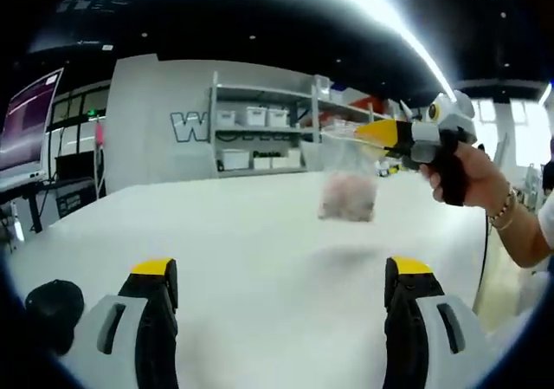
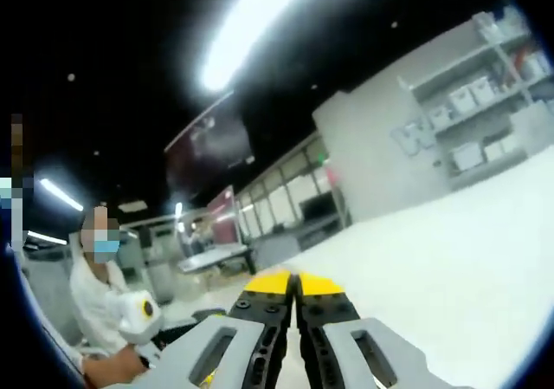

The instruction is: Open the resealable bag by pulling the two sides of the seal apart until the entire bag opening is separated and visibly accessible.

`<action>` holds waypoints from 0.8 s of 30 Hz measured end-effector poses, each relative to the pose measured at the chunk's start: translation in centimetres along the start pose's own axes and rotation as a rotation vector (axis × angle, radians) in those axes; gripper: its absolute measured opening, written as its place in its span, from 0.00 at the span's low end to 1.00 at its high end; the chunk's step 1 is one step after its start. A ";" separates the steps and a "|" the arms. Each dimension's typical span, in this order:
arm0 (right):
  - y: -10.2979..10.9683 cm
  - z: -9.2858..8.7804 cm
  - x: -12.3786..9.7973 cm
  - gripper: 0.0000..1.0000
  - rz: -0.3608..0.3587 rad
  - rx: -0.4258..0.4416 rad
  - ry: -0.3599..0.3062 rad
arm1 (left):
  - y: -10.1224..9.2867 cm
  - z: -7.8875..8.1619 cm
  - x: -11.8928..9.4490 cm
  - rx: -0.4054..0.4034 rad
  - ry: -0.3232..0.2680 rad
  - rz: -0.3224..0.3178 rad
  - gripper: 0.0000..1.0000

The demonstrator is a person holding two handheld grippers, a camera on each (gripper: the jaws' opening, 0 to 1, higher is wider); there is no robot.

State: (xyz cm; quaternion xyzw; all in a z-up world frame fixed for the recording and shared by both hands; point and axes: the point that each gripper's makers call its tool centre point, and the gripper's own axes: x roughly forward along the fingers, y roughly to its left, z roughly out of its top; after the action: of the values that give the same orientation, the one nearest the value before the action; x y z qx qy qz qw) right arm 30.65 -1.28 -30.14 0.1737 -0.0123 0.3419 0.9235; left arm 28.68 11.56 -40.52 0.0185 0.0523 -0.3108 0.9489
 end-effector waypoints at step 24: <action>-3.4 0.1 3.9 0.00 -0.073 -0.014 0.053 | 0.0 -0.4 -0.1 -0.009 0.022 -0.020 0.99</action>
State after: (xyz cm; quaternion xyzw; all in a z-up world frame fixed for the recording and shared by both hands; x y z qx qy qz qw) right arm 35.83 -1.22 -30.52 0.1585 0.0162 0.3125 0.9365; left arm 28.59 11.64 -40.90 0.0174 0.0644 -0.3198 0.9451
